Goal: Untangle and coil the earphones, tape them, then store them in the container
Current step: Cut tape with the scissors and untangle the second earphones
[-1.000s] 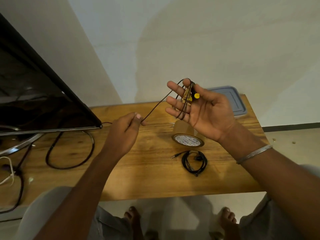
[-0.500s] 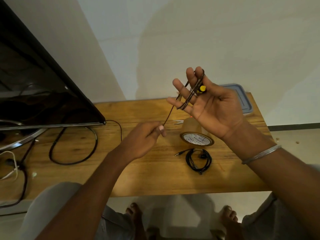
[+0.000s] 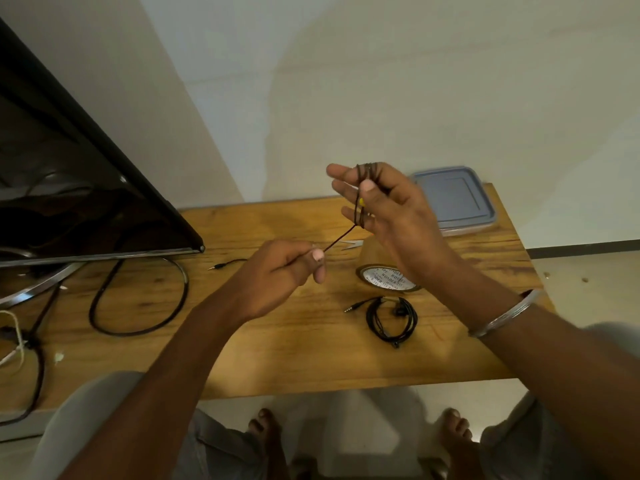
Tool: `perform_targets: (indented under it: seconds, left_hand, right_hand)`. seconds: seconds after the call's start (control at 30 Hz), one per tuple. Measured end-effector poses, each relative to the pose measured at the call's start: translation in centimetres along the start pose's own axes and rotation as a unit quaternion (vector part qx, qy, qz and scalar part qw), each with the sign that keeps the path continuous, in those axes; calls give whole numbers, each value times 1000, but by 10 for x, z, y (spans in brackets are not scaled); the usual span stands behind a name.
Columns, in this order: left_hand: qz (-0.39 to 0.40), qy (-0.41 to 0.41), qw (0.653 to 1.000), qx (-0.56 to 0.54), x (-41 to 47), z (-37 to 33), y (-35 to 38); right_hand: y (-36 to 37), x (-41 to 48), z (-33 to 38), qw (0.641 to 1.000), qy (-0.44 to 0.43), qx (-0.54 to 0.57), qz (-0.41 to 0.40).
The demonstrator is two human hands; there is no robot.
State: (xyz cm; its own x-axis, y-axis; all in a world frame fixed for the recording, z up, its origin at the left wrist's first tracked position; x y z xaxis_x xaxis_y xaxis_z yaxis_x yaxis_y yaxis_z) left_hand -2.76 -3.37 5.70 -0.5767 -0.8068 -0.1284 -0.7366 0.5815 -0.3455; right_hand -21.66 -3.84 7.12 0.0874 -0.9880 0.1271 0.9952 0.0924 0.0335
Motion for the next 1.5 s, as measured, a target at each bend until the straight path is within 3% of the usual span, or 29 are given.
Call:
perform_targets:
  seconds: [0.1,0.23,0.4,0.47,0.57,0.67,0.73,0.83,0.97,1.07,1.17,1.3,1.4,1.5]
  left_hand:
    - [16,14,1000,14,-3,-4,7]
    - [-55,42,997,-19,-3,-7,1]
    - [-113,89,990,-2,-1,-4,-19]
    - [-120,100,988,3,-1,-5,-23]
    - [-134,98,986,-10,3,1,-24]
    - [-145,79,983,-74,8,12,-22]
    - [-151,62,984,-74,13,21,-16]
    - [-128,20,990,-61,17,35,-3]
    - [-41,-16,999,14,16,42,11]
    - [4,-24,999,31,12,34,15]
    - [41,-13,998,54,9,23,18]
    - [40,11,997,61,5,14,15]
    - [14,51,997,51,1,3,6]
    - [-43,112,991,52,-2,-9,-9]
  right_hand:
    - [11,-5,-6,988,-78,-132,26]
    - [22,-13,-20,950,-91,-284,97]
    - [31,-22,-26,933,-53,-303,186]
    - [33,-23,-26,948,-8,-243,203]
    - [34,-20,-20,970,105,-37,214]
    - [34,-19,-11,929,198,231,209]
    - [29,-17,-7,889,205,367,179]
    - [19,-12,-2,849,173,486,115]
    - [-1,-4,1,854,139,500,31]
    - [-10,0,1,880,124,458,-16]
    - [-14,0,-3,931,106,345,-52]
    - [-12,1,-5,998,30,22,-58]
    - [-3,-5,-9,980,-50,-194,-22]
    - [7,-11,-17,944,-71,-315,59]
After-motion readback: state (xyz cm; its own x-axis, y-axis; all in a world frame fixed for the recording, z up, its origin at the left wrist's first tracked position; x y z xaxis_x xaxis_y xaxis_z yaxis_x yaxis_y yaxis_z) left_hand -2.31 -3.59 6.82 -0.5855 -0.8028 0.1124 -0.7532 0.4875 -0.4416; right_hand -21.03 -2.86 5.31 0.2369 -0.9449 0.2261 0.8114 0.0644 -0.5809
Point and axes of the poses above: each hand's wrist, its own x-axis towards the middle knuckle, its own y-axis out of the palm, z = x × y, the point moved 3 cm from there along x, towards the middle knuckle, and after that the axes turned 9 degrees about -x, right-handed, at the moved point
